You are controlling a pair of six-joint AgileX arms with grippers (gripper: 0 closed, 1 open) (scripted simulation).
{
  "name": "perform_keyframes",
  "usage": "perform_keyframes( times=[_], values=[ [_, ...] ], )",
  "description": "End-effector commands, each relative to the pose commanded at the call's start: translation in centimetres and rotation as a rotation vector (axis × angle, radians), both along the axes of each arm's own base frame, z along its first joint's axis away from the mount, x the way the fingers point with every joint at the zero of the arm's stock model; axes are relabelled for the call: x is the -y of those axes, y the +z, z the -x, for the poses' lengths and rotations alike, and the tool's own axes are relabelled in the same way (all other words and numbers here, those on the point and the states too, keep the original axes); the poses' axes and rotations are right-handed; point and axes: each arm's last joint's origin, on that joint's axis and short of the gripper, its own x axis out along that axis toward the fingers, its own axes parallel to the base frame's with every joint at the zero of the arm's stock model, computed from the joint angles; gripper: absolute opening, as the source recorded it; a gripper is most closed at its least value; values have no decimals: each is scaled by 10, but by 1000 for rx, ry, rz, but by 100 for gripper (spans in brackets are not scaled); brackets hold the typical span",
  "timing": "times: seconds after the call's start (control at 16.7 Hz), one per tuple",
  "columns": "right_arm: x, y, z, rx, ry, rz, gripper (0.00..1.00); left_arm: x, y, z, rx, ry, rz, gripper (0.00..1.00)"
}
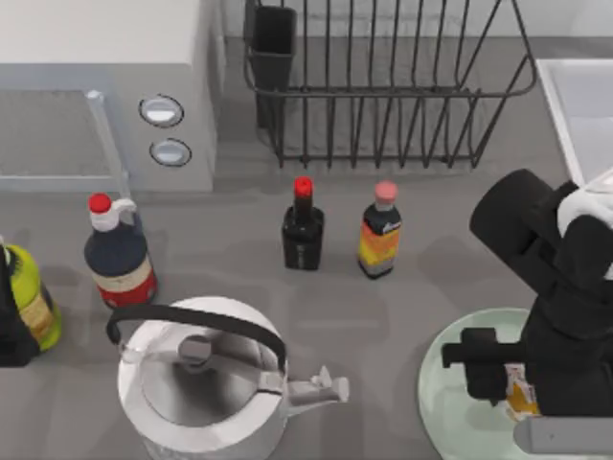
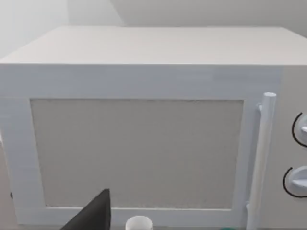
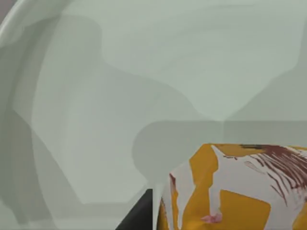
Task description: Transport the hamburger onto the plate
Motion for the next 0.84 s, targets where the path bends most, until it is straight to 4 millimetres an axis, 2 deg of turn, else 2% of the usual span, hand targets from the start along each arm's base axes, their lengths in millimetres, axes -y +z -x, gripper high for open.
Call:
perform_keyframes(
  times=[0.48,0.84],
  values=[
    [0,0,0,0,0,0,98,0,0,0,0,0,0,100],
    [0,0,0,0,0,0,100,0,0,0,0,0,0,100]
  ],
)
